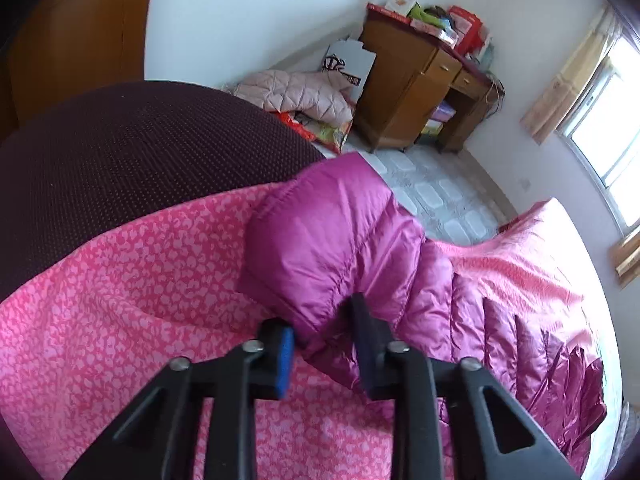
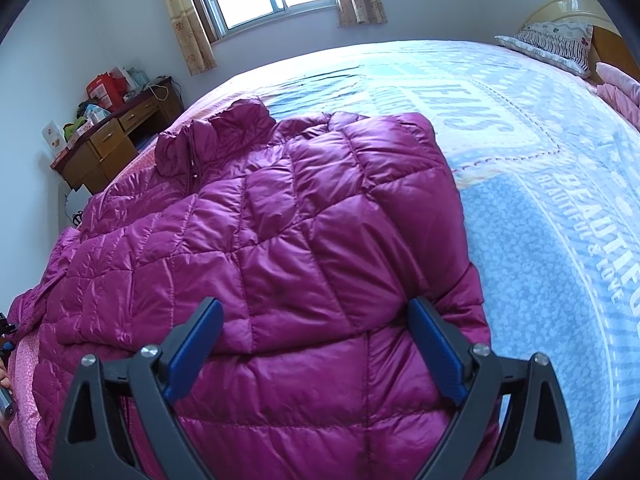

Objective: Fold large clothes
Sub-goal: 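Grasp the other sleeve cuff with the left gripper and lift it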

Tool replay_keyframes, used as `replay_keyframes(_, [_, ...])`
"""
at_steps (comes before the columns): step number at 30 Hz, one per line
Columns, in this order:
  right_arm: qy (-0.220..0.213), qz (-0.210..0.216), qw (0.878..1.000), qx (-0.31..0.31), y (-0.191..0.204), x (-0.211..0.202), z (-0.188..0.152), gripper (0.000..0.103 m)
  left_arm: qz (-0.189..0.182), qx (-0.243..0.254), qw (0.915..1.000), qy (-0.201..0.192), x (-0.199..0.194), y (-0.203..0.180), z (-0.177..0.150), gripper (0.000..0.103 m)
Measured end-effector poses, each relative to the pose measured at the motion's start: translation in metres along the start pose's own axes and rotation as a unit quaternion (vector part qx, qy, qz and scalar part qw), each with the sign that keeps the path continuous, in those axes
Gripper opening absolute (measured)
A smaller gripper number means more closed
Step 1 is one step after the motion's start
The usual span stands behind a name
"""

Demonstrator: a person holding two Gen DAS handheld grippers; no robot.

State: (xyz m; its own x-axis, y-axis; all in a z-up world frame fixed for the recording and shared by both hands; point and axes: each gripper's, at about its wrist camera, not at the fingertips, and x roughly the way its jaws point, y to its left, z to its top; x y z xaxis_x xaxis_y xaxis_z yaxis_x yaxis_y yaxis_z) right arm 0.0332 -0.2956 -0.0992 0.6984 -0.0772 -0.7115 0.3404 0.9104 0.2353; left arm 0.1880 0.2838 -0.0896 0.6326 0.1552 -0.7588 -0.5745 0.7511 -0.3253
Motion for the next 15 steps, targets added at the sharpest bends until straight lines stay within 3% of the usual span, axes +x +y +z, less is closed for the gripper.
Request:
replay_keyframes(2, [0.0,0.0,1.0,0.0,0.0,0.0,0.0,0.096,-0.004,0.017,0.9997,-0.014,-0.006,-0.007,-0.002,0.007])
replay_keyframes(5, [0.0,0.0,1.0,0.0,0.0,0.0,0.0,0.096,-0.019,0.068,0.9948,-0.073,-0.038,-0.038,-0.006,0.006])
replay_keyframes(7, [0.0,0.0,1.0,0.0,0.0,0.0,0.0,0.096,-0.041,0.11,0.9866,-0.113,-0.066,-0.065,-0.015,0.006])
replay_keyframes(9, [0.0,0.0,1.0,0.0,0.0,0.0,0.0,0.096,-0.071,0.162,0.9723,-0.152,-0.098,-0.1,-0.032,0.006])
replay_keyframes(12, [0.0,0.0,1.0,-0.001,0.0,0.0,0.0,0.096,-0.119,0.258,0.9366,-0.205,-0.145,-0.156,-0.08,0.006])
replay_keyframes(15, [-0.001,0.001,1.0,0.0,0.0,0.0,0.0,0.096,-0.178,0.329,0.9025,-0.214,-0.177,-0.199,-0.14,0.006])
